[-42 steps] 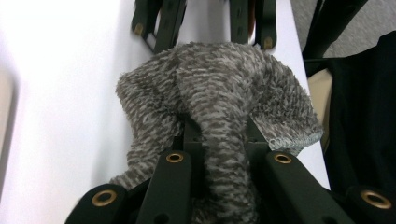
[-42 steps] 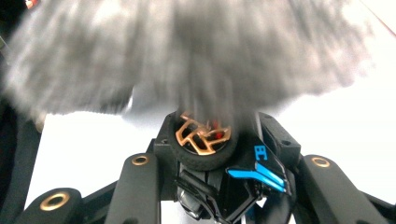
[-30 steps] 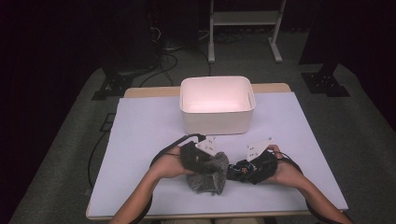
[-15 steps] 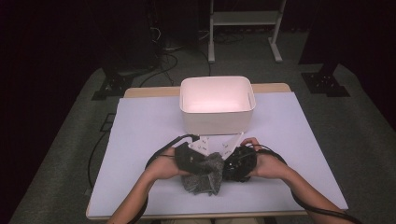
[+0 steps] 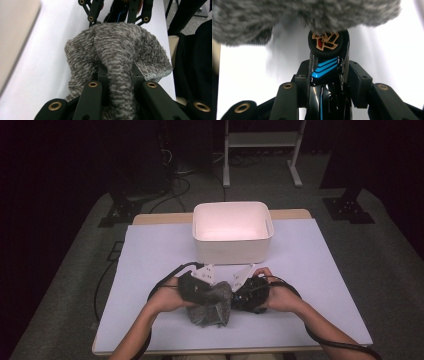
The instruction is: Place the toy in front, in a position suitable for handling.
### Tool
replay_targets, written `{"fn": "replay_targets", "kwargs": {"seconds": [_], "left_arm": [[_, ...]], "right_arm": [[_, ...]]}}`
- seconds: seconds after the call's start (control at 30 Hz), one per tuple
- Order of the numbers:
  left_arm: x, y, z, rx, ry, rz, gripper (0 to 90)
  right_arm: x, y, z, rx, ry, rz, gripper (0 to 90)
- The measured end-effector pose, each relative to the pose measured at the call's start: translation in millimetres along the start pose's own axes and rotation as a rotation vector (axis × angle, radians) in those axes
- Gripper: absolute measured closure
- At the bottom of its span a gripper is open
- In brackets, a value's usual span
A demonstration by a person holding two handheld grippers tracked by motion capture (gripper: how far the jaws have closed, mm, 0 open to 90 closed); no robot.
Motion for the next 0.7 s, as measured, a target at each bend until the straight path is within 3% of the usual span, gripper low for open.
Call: {"fn": "replay_targets", "kwargs": {"seconds": [0.03,0.07,0.1,0.13,0.17,0.2,0.23,0.37,0.43,0.5,0.7], "left_arm": [[-1.0,6.9,-3.1,0.011,-0.006,-0.007,77.3],[-2.9,17.5,-6.6,0.024,-0.005,-0.027,77.3],[-2.9,17.5,-6.6,0.024,-0.005,-0.027,77.3],[-4.7,25.4,-9.0,0.036,-0.001,-0.041,77.3],[-5.7,29.8,-10.2,0.042,-0.003,-0.045,77.3],[-6.5,34.2,-11.4,0.046,-0.004,-0.05,77.3],[-6.9,36.3,-12.6,0.043,-0.003,-0.059,77.3],[-6.0,30.6,-12.8,0.004,-0.014,-0.055,77.3],[-5.3,25.6,-13.9,0.004,-0.014,-0.046,77.3],[-4.4,22.0,-15.7,0.012,-0.012,-0.036,77.2],[-3.8,26.3,-23.1,0.024,-0.024,-0.041,77.2]], "right_arm": [[0.3,8.3,-7.0,0.076,-0.014,-0.007,57.3],[1.3,11.2,-9.1,0.103,-0.019,-0.001,57.2],[1.3,11.2,-9.1,0.103,-0.019,-0.001,57.2],[2.7,15.1,-11.9,0.147,-0.031,0.01,57.1],[4.9,22.1,-15.5,0.244,-0.056,-0.01,57.1],[4.9,22.1,-15.5,0.244,-0.056,-0.01,57.1],[5.4,23.4,-14.9,0.294,-0.082,-0.036,57.1],[4.7,14.8,-8.7,0.277,-0.091,-0.024,57.1],[2.3,13.8,-5.4,0.307,-0.093,-0.027,57.0],[1.5,19.7,0.1,0.335,-0.092,-0.013,56.9],[3.1,33.5,14.5,0.348,-0.12,-0.025,56.7]]}}
Point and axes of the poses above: each handheld gripper's, and its own axes: y roughly backward along the jaws, z roughly out of its underside, x roughly to its right, the point moved 9 cm from there along -y, roughly forward along the jaws, and after that the axes turned 14 degrees about -x, right-handed, at the moved point
